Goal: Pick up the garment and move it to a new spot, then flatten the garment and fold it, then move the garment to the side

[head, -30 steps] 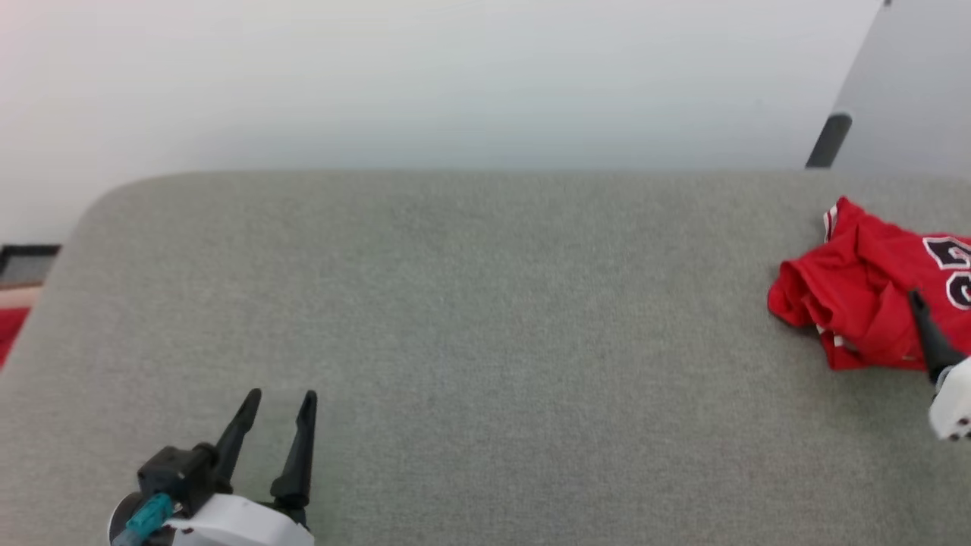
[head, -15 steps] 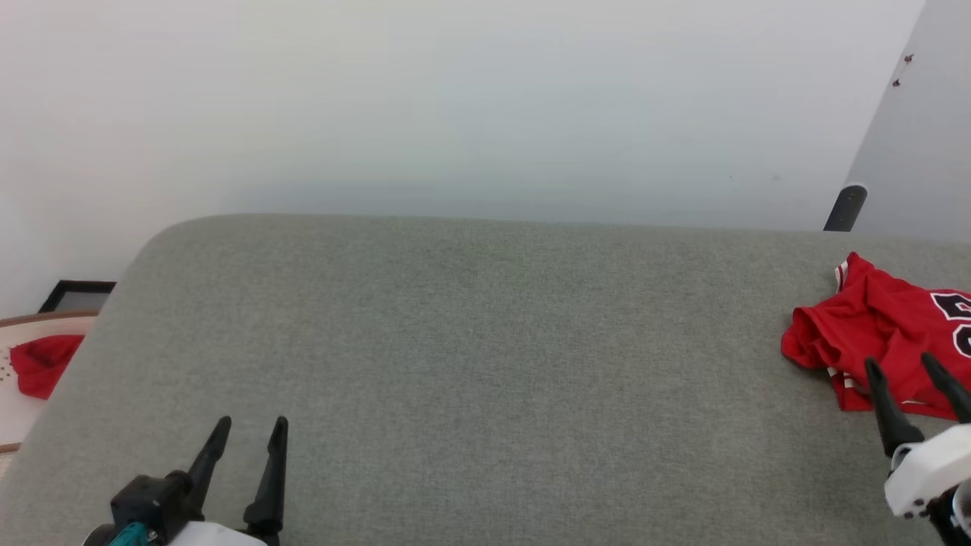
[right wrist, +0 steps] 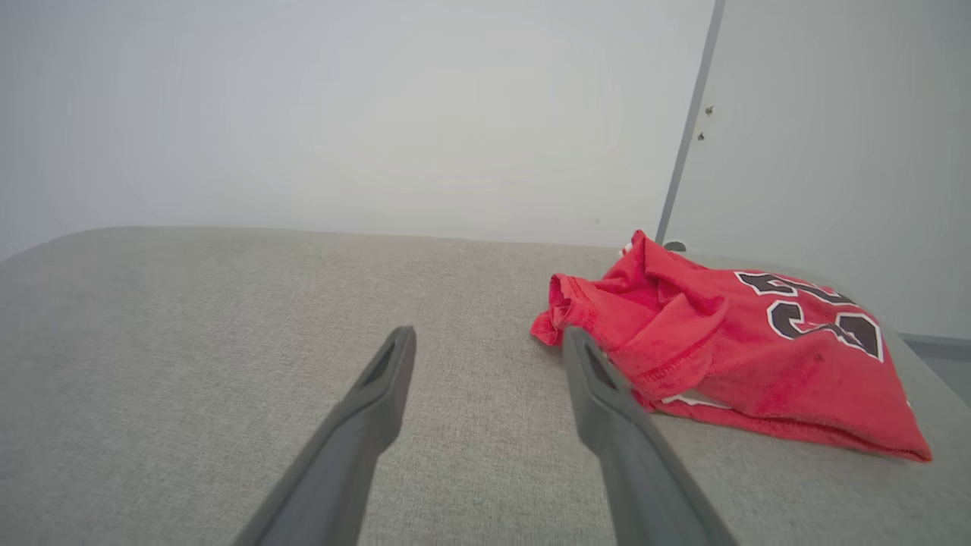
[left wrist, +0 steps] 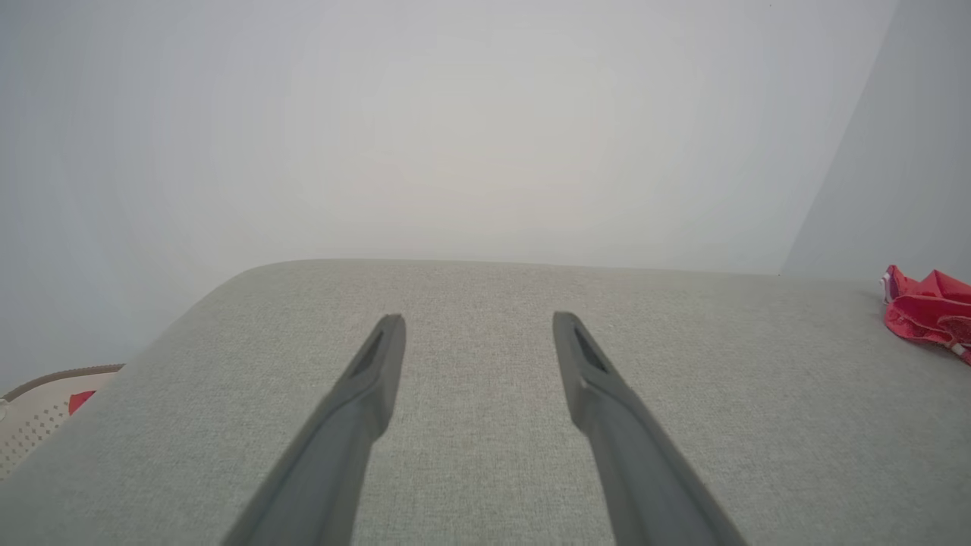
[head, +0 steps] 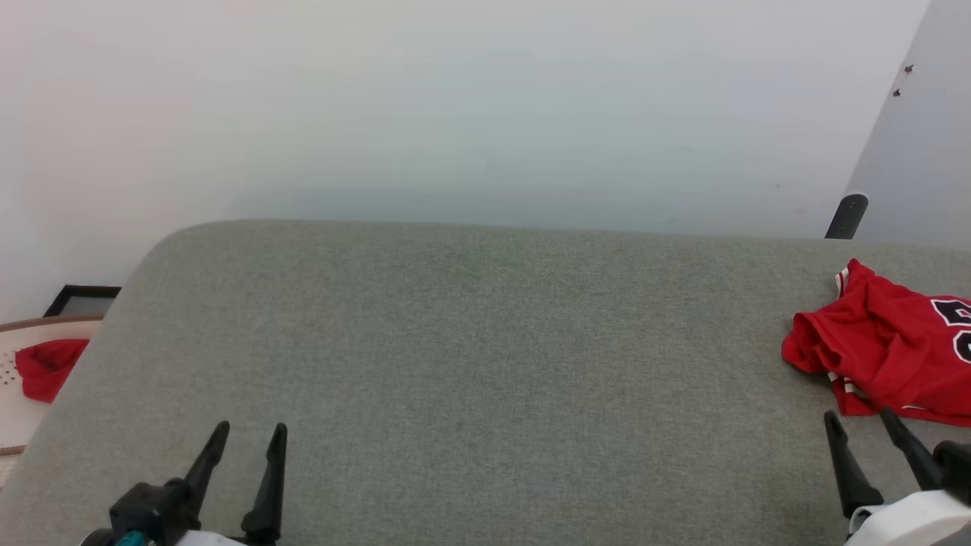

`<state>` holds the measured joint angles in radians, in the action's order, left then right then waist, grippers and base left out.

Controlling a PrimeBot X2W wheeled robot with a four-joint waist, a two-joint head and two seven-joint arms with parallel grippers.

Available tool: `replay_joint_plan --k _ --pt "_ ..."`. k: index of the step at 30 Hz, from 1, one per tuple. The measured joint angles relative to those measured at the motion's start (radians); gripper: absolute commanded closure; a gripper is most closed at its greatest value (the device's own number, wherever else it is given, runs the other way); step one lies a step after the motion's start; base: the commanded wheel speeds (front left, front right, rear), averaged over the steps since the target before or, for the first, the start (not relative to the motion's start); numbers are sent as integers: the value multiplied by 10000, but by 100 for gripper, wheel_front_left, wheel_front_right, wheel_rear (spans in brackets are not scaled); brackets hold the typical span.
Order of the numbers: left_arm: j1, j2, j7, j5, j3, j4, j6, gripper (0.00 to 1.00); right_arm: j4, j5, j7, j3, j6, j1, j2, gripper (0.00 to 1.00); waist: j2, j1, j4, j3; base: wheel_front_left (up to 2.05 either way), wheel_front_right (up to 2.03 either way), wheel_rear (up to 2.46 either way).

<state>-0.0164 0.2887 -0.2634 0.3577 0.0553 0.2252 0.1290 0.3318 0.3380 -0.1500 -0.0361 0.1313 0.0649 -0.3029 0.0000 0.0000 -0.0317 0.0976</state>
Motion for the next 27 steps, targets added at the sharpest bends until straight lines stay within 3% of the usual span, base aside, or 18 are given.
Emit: replay_joint_plan --k 7,17,18,27 --pt "-111 42 2 12 6 -36 0 0 -976 -397 466 357 0 -686 552 0 0 0 62 -53 0 0 0" --pt "-176 -13 0 -2 40 100 0 0 -1783 -568 894 631 0 -1068 844 0 0 0 122 -126 0 0 0" --pt "-200 -13 2 -2 63 104 0 100 -1812 -568 907 639 0 -1129 857 100 0 0 122 -131 0 0 0" --pt "-630 -497 180 405 159 665 0 100 -1162 -153 995 604 0 -1485 1189 100 0 0 128 -158 0 0 0"
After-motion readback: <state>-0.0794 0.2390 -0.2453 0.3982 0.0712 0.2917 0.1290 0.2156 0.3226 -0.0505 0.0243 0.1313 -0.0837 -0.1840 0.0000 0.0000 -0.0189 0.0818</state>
